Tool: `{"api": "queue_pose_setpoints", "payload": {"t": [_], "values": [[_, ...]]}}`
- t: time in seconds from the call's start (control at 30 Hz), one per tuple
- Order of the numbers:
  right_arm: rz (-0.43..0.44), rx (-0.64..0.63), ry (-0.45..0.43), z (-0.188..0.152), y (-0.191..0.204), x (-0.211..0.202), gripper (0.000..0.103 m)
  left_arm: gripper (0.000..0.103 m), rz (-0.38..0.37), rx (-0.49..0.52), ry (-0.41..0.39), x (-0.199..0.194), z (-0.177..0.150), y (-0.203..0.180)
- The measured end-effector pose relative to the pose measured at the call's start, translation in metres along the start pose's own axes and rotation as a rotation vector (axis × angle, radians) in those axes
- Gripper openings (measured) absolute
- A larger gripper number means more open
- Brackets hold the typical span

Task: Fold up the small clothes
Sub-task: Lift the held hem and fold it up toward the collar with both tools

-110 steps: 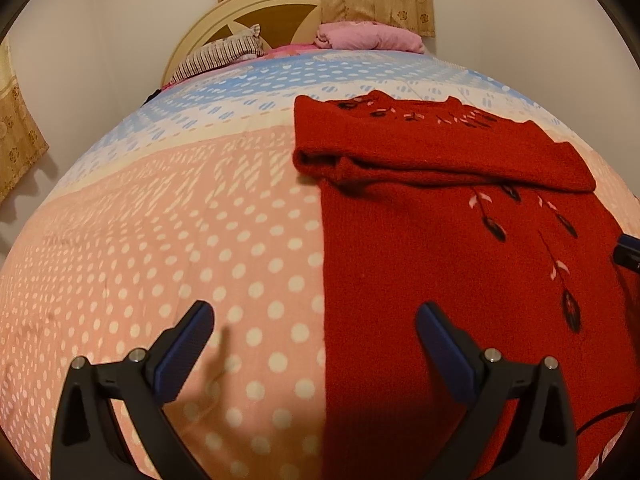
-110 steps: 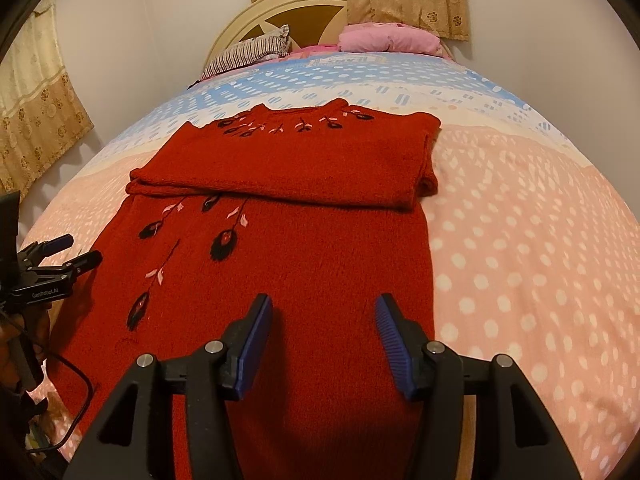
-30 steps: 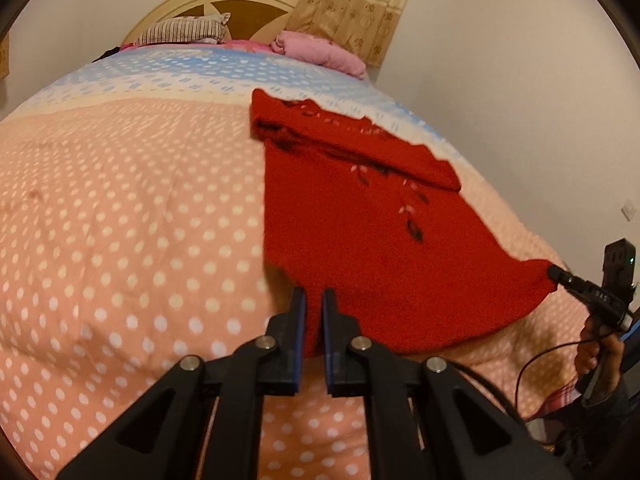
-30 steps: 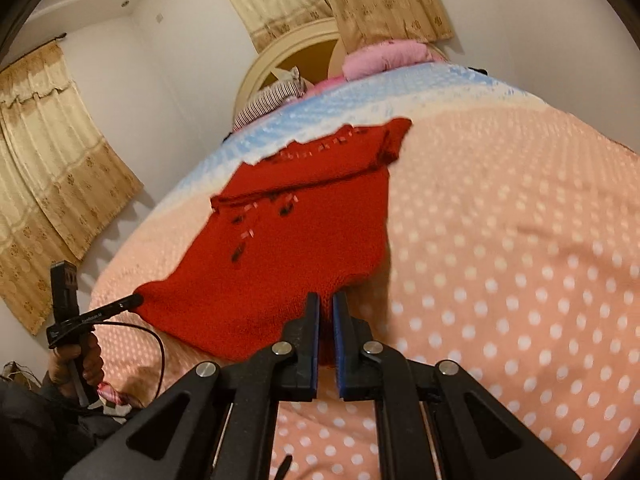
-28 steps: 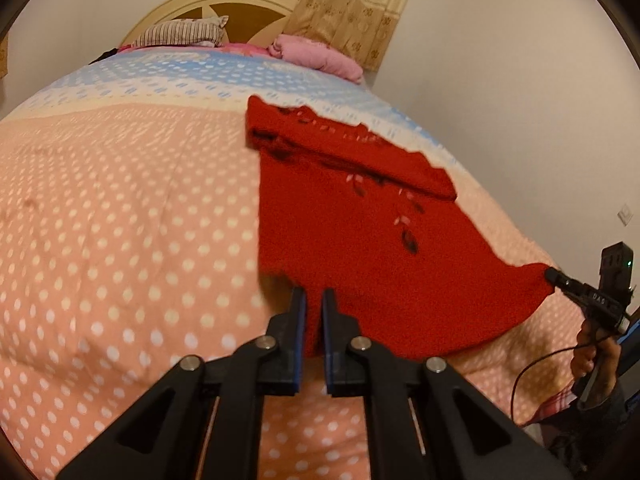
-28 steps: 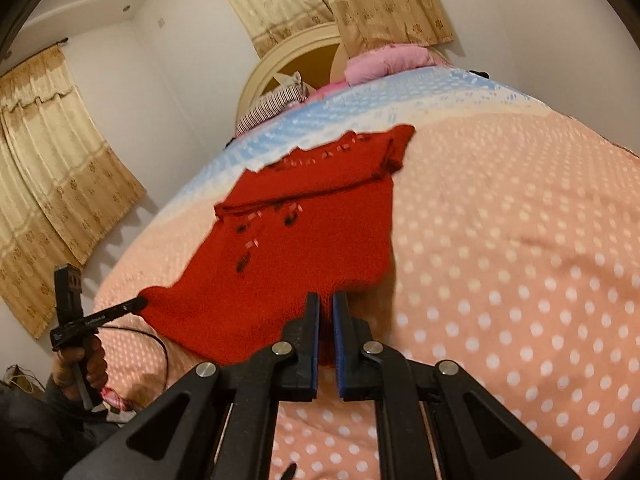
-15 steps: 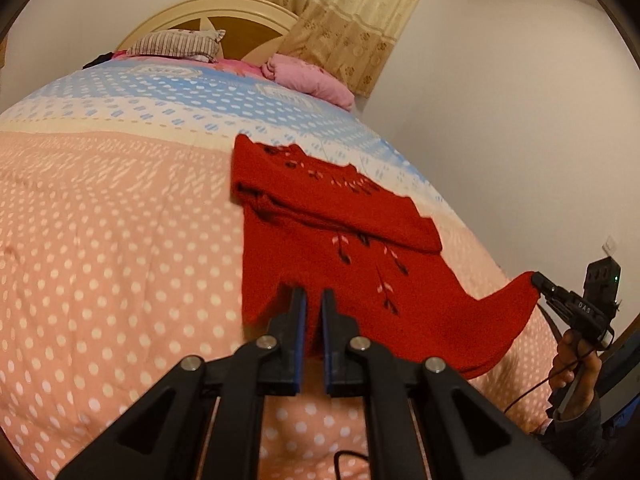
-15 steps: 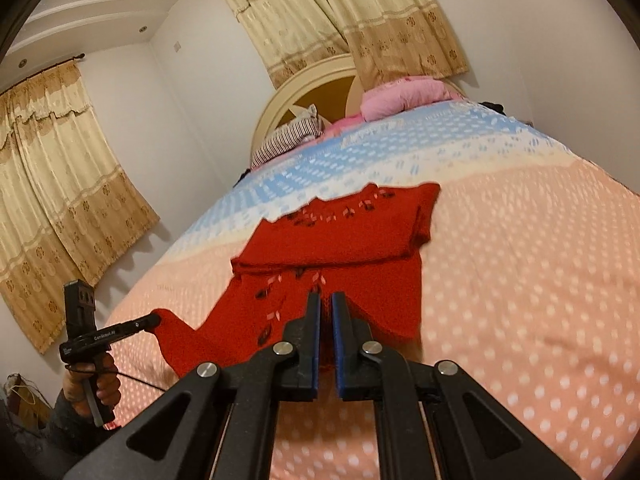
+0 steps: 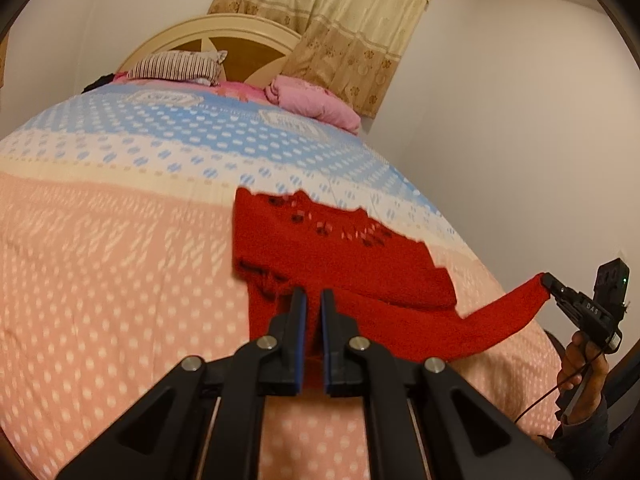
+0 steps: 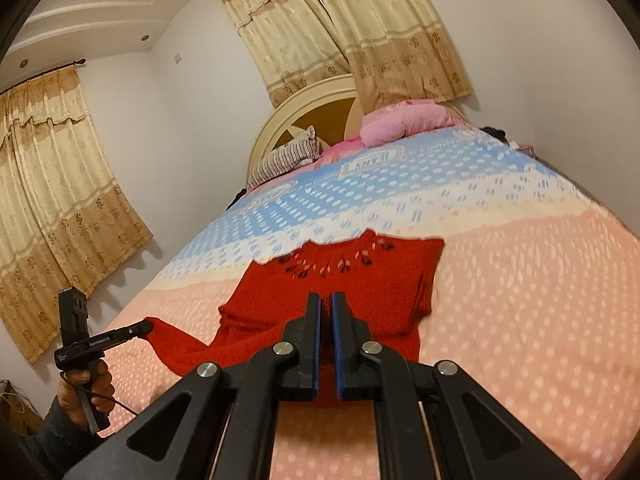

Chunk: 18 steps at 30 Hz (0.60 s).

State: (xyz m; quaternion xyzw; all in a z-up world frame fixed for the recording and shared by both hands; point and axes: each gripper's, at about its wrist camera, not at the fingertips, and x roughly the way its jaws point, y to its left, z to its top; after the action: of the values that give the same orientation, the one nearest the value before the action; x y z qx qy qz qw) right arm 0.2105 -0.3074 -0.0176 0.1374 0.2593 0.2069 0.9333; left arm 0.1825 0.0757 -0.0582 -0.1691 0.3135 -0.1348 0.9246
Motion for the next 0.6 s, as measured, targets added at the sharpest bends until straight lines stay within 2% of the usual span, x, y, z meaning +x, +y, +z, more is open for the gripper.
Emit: {"api": "queue_pose_setpoints", "payload": {"t": [0.17,0.6], "values": [[-0.010,-0.011,-0.024,0.030,-0.003,0.014,0.005,0.007,0.006,0.017,-0.040,0.010,0.028,-0.003],[-0.042,-0.012,-0.008,0.084,-0.019,0.082,0.005,0.006,0.061,0.071,-0.055,0.066,0.089,-0.004]]}}
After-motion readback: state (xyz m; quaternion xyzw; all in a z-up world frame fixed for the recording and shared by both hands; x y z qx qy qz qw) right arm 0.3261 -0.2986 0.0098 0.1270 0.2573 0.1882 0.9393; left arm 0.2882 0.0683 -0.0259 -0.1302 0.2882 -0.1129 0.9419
